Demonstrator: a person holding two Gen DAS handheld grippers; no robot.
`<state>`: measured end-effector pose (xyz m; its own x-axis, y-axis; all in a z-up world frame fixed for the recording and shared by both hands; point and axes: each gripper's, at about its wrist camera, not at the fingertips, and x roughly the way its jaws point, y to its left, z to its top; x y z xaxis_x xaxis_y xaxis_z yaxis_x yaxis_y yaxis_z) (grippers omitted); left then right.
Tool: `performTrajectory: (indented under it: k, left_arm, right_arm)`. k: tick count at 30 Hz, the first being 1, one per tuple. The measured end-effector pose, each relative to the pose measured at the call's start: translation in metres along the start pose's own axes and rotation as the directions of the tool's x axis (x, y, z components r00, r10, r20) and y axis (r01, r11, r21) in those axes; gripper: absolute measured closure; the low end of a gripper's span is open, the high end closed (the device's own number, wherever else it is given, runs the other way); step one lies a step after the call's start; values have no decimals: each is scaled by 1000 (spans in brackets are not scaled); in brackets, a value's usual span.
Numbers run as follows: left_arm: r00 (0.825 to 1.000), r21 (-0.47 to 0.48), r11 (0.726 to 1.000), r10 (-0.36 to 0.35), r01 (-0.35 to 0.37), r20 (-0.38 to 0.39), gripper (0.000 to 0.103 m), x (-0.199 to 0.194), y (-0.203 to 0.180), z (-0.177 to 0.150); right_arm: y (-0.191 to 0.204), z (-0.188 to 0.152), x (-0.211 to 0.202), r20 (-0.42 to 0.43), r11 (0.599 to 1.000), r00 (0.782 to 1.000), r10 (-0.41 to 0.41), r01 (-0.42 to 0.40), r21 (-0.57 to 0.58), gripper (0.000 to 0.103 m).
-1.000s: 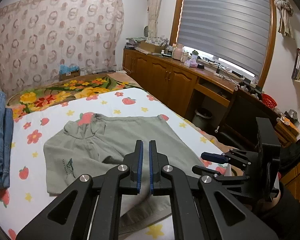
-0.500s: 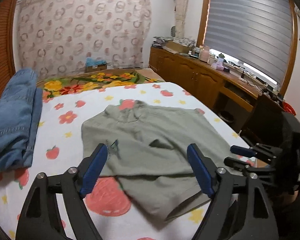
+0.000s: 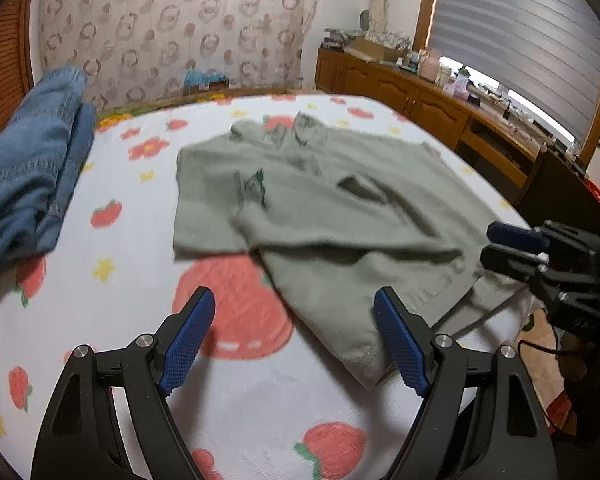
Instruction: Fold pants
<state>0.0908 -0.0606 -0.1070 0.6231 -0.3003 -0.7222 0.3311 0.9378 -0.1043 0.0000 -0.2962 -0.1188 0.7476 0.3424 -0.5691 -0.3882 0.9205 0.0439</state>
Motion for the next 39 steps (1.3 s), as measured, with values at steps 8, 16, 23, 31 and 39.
performTrajectory:
  k: [8, 16, 23, 31, 39]
  left_arm:
    - [1000, 8, 1000, 18, -18, 2, 21, 5, -1, -12]
    - [999, 25, 999, 35, -36, 28, 18, 5, -5, -15]
    - [999, 13, 1000, 23, -23, 36, 18, 4, -2, -14]
    - [999, 22, 999, 30, -30, 35, 17, 4, -1, -13]
    - [999, 9, 1000, 22, -23, 33, 17, 4, -1, -12]
  right_arm:
    - [0, -3, 3, -40, 1000, 999, 29, -29, -5, 70]
    - [-4, -1, 9, -74, 999, 996, 43, -43, 3, 73]
    - [-4, 2, 9, -70, 999, 997, 44, -44, 2, 90]
    - [3, 7, -1, 14, 998, 998, 62, -62, 13, 97]
    - [11, 8, -17, 83, 996, 993, 86, -86, -1, 98]
